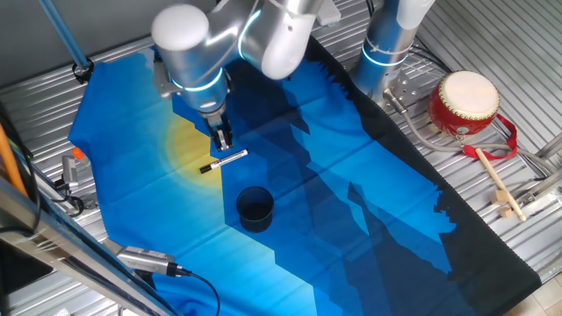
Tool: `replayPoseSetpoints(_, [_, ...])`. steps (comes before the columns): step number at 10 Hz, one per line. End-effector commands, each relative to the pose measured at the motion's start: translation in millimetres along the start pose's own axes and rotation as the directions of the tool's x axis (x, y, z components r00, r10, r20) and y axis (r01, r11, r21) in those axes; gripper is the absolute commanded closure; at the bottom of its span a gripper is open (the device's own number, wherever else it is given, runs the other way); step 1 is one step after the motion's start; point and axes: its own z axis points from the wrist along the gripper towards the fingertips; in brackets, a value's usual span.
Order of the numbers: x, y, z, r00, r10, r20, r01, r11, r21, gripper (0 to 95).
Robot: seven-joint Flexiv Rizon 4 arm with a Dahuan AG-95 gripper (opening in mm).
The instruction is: Put the pen into the pen holder
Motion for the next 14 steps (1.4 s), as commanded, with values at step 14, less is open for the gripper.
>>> replayPoseSetpoints(14, [9.7, 9.8, 28.5, 0.998, 0.037, 0.048, -0.038, 0.999, 0.004, 76.0])
